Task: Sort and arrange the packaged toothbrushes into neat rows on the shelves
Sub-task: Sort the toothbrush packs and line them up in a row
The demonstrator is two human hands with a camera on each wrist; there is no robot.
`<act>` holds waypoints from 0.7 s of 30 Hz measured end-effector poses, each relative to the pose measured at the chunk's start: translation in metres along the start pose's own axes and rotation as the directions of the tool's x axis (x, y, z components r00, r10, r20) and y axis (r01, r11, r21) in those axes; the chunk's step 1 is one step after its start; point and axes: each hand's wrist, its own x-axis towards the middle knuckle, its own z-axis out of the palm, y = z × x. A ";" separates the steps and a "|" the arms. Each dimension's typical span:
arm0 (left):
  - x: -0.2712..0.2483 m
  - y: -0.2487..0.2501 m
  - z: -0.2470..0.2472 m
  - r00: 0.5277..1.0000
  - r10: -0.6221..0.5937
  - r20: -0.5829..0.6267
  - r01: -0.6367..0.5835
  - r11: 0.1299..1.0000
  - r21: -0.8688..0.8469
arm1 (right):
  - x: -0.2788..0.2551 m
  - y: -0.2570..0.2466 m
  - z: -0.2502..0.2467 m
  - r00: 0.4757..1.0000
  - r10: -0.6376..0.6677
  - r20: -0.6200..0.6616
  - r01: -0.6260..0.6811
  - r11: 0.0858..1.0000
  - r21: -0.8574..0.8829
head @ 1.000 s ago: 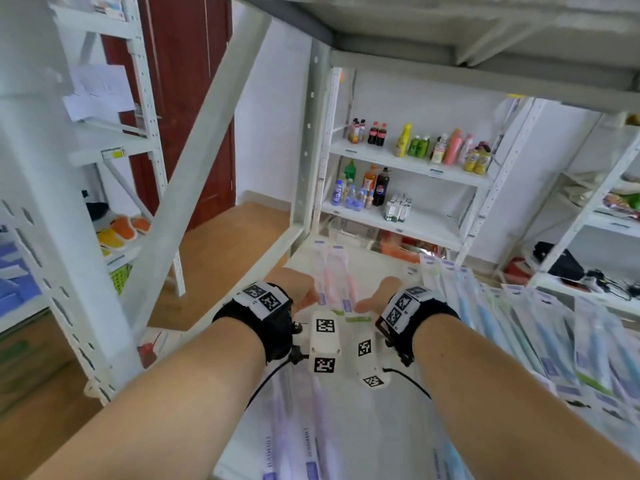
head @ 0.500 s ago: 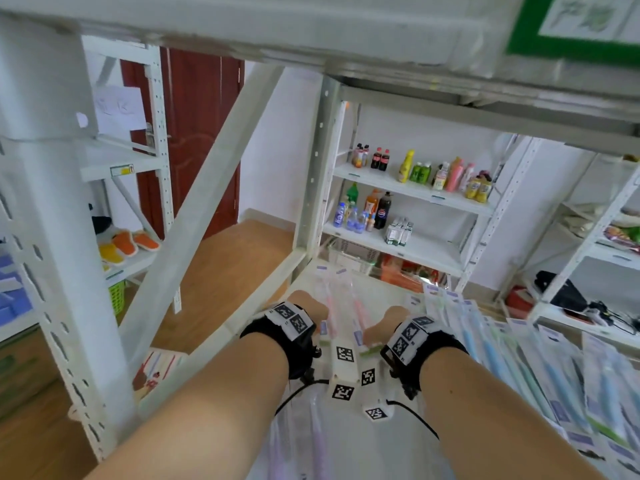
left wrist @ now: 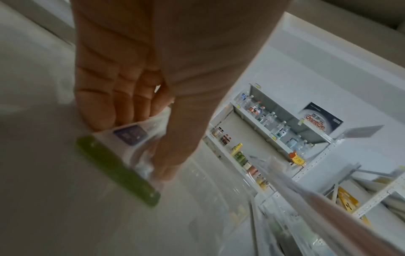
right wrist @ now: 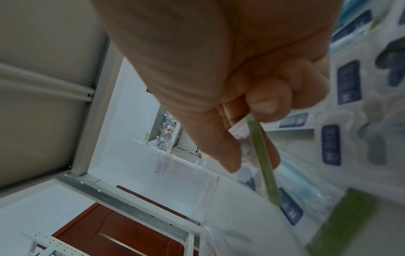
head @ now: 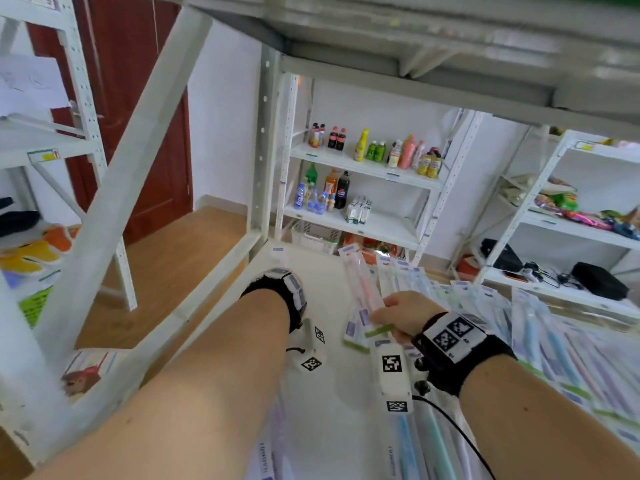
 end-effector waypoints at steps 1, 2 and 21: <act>-0.003 0.001 -0.002 1.000 0.006 -0.003 -0.006 1.000 -0.005 | -0.001 0.003 0.000 1.000 0.004 -0.005 -0.004 1.000 0.022; 0.000 0.000 0.000 0.998 0.059 -0.021 -0.058 0.998 0.029 | -0.002 0.006 0.000 1.000 0.009 -0.011 -0.009 0.999 0.047; -0.085 0.067 0.020 0.958 0.212 0.193 -0.128 0.919 -0.372 | -0.072 0.086 -0.033 0.989 0.004 -0.146 0.068 0.872 0.484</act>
